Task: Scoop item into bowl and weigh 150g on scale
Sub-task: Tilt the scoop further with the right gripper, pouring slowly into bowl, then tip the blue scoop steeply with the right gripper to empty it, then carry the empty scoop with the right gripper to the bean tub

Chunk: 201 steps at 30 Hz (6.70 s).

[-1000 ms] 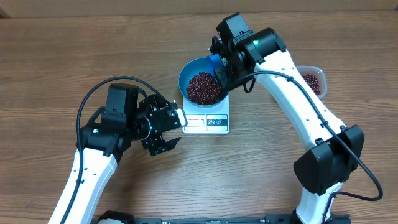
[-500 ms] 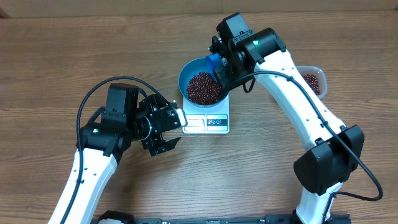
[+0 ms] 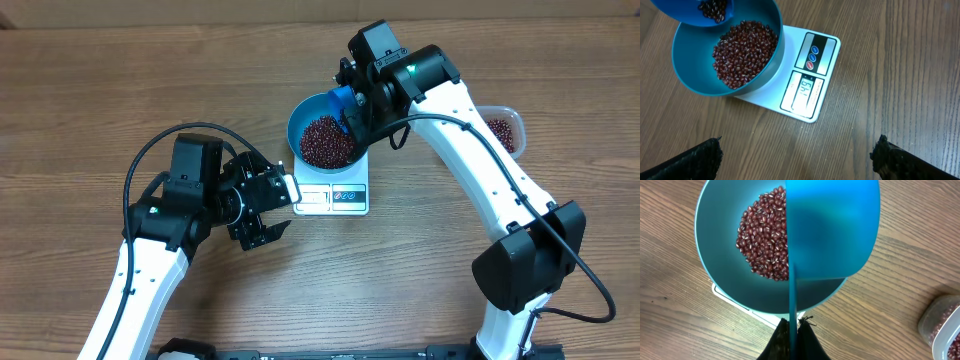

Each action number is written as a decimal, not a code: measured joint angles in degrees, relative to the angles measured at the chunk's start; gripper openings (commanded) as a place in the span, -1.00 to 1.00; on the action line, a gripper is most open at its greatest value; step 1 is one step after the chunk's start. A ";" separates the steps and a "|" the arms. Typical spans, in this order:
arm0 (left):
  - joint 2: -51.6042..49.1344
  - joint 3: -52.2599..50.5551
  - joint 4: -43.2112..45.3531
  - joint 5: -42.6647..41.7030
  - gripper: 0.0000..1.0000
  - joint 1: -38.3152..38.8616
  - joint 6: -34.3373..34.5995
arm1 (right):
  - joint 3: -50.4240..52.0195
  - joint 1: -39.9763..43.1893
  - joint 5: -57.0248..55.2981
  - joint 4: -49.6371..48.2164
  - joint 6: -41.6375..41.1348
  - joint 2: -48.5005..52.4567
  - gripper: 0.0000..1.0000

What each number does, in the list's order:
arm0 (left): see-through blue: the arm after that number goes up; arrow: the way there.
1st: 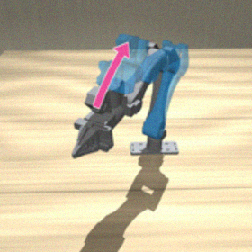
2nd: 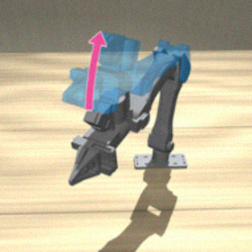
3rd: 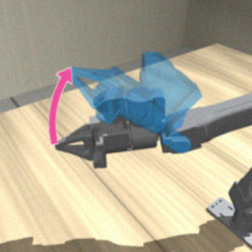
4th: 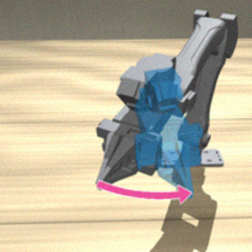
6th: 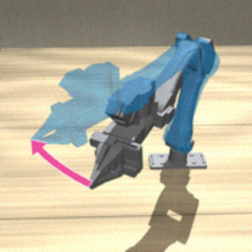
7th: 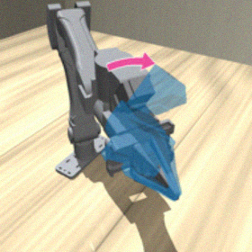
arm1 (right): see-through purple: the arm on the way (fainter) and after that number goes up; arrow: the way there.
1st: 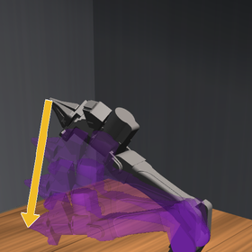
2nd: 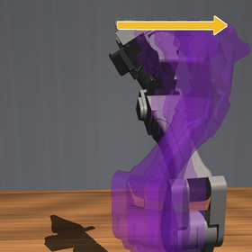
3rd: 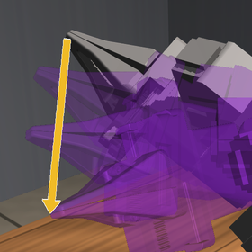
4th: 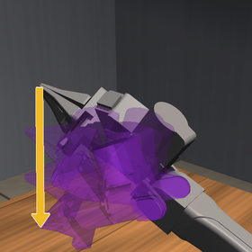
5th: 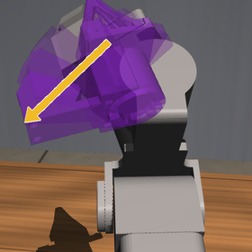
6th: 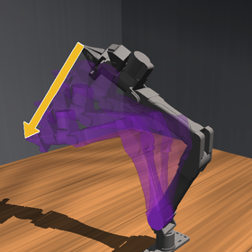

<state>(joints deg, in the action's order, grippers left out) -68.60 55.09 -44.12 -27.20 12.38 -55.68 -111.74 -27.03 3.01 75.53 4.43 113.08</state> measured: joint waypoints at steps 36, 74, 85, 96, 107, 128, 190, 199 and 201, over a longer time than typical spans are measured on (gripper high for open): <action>0.00 0.00 0.00 0.00 0.99 0.00 0.00 | 0.00 0.42 -1.84 -0.79 -2.32 0.00 -0.93; 0.00 0.00 0.00 0.00 0.99 0.00 0.00 | 0.00 0.42 25.59 -1.40 -3.39 0.00 -0.93; 0.00 0.00 0.00 0.00 0.99 0.00 0.00 | 0.00 1.84 25.75 -1.38 -3.41 0.00 -0.93; 0.00 0.00 0.00 0.00 0.99 0.00 0.00 | 0.00 2.67 25.73 -1.40 -3.41 0.00 -0.93; 0.00 0.00 0.00 0.00 0.99 0.00 0.02 | 0.00 3.74 25.75 -1.40 -3.82 0.00 -0.93; 0.00 0.00 0.00 0.00 0.99 0.00 0.00 | -6.60 24.30 39.54 -2.01 -7.50 0.00 -0.93; 0.00 0.00 0.00 0.00 0.99 0.00 0.00 | -9.11 26.27 -9.64 21.66 -15.47 -7.17 -0.93; 0.00 0.00 0.00 0.00 0.98 0.00 0.00 | -9.11 26.27 -12.04 21.66 -16.24 -7.17 -0.93; 0.00 0.00 0.00 0.00 0.99 0.00 0.02 | -9.11 26.21 -13.00 21.66 -16.22 -7.17 -0.93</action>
<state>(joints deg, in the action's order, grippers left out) -68.60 55.09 -44.12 -27.20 12.38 -55.66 -120.86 -0.82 -10.00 97.19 -11.79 105.91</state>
